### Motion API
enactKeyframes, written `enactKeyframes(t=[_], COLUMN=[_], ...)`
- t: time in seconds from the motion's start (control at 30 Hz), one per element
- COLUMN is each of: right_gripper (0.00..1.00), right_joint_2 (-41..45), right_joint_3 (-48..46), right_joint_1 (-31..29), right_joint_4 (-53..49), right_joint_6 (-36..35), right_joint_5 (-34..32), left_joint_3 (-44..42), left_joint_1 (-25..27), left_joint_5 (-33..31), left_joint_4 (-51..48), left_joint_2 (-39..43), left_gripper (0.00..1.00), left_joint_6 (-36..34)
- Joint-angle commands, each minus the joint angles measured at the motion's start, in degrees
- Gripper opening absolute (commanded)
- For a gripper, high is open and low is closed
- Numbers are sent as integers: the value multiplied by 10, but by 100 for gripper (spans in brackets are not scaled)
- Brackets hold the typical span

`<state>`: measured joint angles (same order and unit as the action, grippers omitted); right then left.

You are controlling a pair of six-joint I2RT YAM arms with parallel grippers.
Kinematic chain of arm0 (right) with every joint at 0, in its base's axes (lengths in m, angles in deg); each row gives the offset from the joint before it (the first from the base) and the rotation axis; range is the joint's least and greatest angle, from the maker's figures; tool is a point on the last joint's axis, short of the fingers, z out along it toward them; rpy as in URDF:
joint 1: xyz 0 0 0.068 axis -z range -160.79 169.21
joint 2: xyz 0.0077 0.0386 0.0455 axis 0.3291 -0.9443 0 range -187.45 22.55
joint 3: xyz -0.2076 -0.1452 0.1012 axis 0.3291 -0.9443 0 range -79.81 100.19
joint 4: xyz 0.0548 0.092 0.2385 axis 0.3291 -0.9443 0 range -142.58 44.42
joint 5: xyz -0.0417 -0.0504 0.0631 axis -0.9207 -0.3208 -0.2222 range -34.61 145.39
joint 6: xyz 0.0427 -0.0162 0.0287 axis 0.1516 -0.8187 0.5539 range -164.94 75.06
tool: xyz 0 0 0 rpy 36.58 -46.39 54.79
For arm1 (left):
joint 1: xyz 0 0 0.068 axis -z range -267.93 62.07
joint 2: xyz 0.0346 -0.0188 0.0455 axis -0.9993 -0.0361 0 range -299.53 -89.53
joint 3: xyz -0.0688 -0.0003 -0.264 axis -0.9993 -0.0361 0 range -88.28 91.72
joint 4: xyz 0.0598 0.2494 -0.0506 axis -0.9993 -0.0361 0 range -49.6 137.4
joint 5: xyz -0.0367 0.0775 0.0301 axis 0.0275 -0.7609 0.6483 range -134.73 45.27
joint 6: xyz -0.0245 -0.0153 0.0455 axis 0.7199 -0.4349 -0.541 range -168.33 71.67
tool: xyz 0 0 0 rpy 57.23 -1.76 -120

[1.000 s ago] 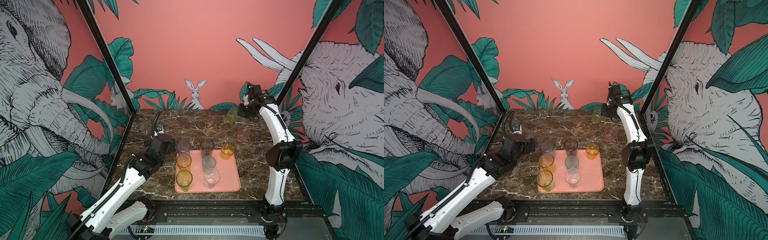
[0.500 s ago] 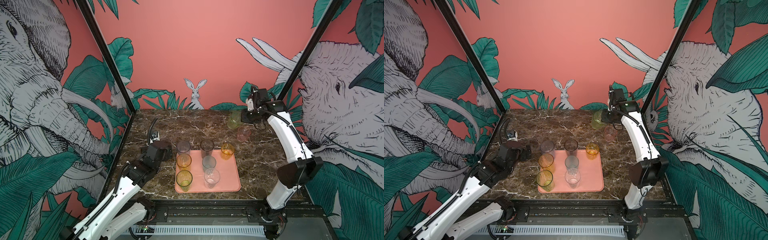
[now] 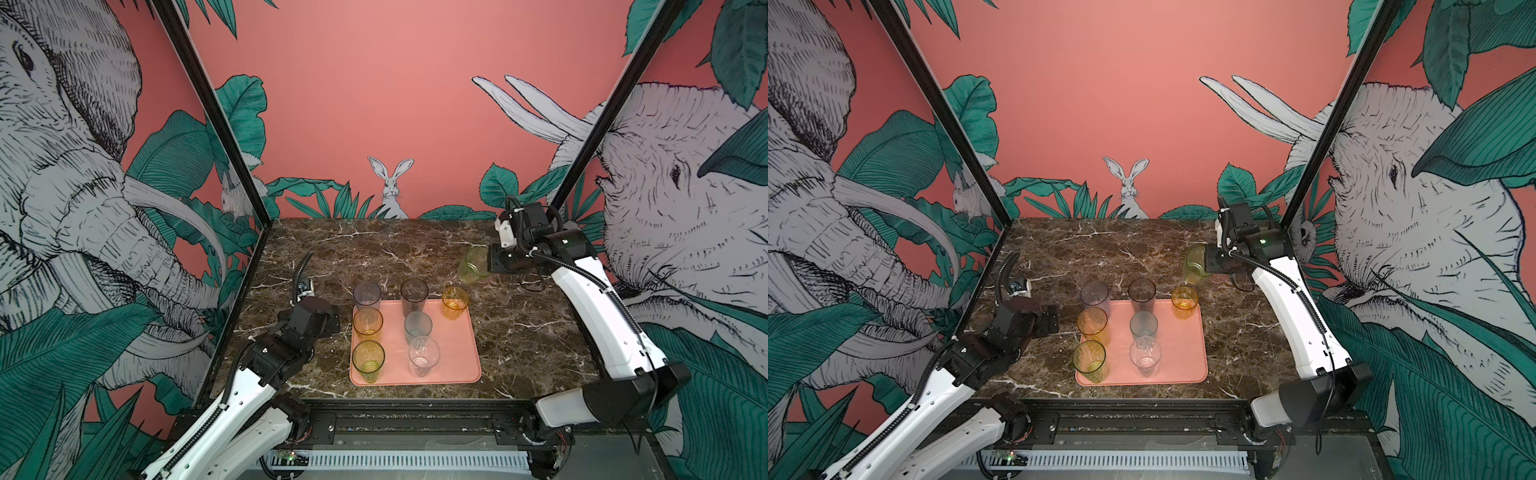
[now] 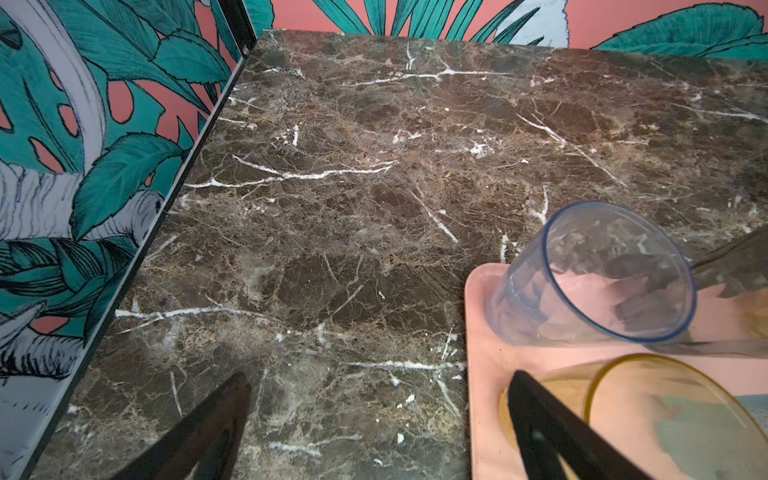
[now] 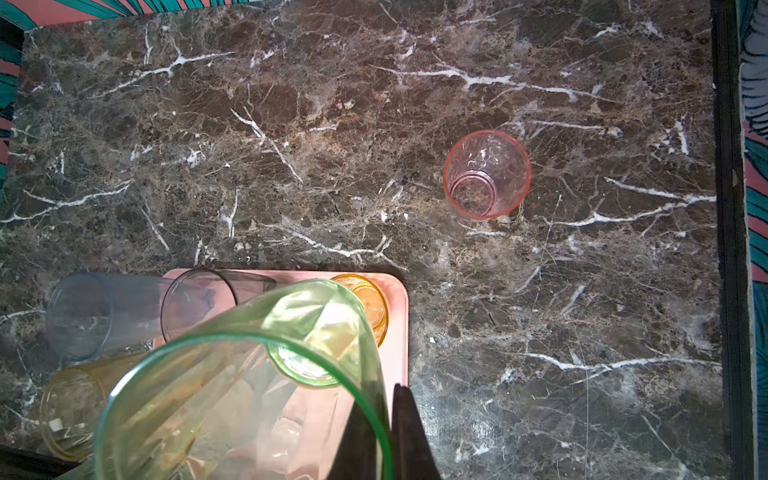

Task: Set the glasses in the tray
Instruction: 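Lift the green glass and carry it toward the tray's near corner, then lower the green glass onto the tray beside the yellow glass and release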

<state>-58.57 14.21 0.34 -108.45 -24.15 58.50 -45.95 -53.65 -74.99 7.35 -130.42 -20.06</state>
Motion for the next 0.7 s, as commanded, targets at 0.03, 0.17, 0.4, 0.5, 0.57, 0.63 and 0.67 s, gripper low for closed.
enactKeyframes(t=[0.03, 0.17, 0.4, 0.5, 0.57, 0.63, 0.67], right_gripper=[0, 0, 0, 0, 0, 0, 0], right_joint_2=[46, 87, 142, 156, 165, 173, 175], right_joint_3=[-44, -93, -169, -205, -228, -250, -258], right_joint_1=[-18, -35, -70, -82, -88, -99, -101], right_joint_4=[3, 4, 6, 7, 12, 20, 21], right_joint_6=[19, 33, 56, 64, 70, 76, 77], right_joint_5=[-22, -31, -47, -49, -50, -52, -53], left_joint_3=[-11, -16, -36, -39, -40, -42, -42], left_joint_1=[-3, -3, -3, -3, -3, -3, -3], left_joint_5=[7, 9, 12, 12, 12, 12, 12], left_joint_4=[-9, -11, -16, -20, -22, -22, -21], left_joint_2=[7, 11, 30, 36, 39, 41, 42], left_gripper=[97, 97, 97, 97, 97, 97, 97], left_joint_6=[15, 15, 19, 21, 23, 24, 24])
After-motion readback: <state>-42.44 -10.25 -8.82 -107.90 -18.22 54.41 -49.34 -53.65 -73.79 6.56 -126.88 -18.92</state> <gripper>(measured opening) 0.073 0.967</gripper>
